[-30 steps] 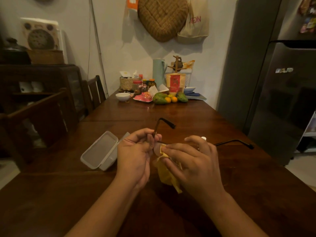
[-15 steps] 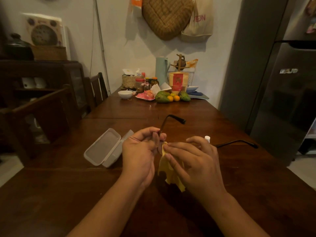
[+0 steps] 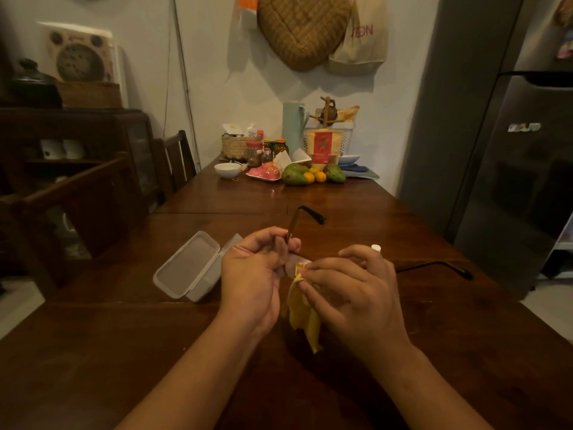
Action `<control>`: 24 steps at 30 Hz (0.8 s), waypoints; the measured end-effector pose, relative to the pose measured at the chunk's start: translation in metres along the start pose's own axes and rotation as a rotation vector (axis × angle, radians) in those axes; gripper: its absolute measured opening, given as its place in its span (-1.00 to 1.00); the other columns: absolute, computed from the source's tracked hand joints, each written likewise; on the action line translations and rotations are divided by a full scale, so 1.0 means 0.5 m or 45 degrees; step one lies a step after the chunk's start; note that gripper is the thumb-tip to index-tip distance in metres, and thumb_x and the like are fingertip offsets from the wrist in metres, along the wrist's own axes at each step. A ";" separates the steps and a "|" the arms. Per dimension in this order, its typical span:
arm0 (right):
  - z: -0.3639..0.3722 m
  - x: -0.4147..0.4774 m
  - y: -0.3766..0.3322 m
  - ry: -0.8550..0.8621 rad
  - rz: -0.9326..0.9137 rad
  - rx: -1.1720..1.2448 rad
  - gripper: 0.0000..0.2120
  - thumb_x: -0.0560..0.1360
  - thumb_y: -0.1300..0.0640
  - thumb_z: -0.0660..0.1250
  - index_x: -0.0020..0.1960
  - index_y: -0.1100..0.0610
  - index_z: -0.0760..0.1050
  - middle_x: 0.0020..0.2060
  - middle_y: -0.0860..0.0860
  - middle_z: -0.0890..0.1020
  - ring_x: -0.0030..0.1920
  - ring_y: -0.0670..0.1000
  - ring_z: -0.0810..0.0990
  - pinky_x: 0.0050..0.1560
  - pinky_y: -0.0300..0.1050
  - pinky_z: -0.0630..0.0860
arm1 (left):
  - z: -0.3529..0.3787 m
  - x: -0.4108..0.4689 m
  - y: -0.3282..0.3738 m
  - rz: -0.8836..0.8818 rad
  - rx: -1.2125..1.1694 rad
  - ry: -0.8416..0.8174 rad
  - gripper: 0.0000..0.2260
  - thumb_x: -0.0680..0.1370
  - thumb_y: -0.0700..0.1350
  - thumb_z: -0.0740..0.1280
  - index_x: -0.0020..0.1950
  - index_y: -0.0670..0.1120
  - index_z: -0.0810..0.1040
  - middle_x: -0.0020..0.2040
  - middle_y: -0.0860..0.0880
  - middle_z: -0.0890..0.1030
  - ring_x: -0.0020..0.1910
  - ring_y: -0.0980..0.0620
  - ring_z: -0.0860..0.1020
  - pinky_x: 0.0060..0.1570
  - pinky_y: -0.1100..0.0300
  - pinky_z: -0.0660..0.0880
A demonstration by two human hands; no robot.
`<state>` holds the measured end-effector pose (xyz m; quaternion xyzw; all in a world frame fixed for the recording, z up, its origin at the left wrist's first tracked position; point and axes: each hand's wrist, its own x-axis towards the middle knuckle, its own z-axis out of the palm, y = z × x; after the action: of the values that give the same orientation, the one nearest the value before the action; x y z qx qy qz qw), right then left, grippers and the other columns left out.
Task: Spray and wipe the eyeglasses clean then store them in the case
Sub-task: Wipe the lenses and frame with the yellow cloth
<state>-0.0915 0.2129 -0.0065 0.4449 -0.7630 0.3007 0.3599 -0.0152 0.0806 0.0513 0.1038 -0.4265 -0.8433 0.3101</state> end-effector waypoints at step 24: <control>0.012 0.001 -0.005 -0.039 -0.156 -0.084 -0.62 0.53 -0.01 0.20 0.32 -0.09 0.55 0.25 -0.16 0.61 0.29 0.03 0.42 0.04 0.01 0.38 | -0.014 0.011 -0.008 0.039 0.037 -0.035 -0.73 0.53 -0.42 0.22 -0.20 -0.16 0.62 -0.28 -0.15 0.65 -0.18 -0.05 0.62 -0.17 0.18 0.58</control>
<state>-0.0911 0.2070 -0.0093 0.4834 -0.7492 0.2460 0.3802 -0.0183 0.0745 0.0443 0.0903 -0.4444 -0.8335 0.3156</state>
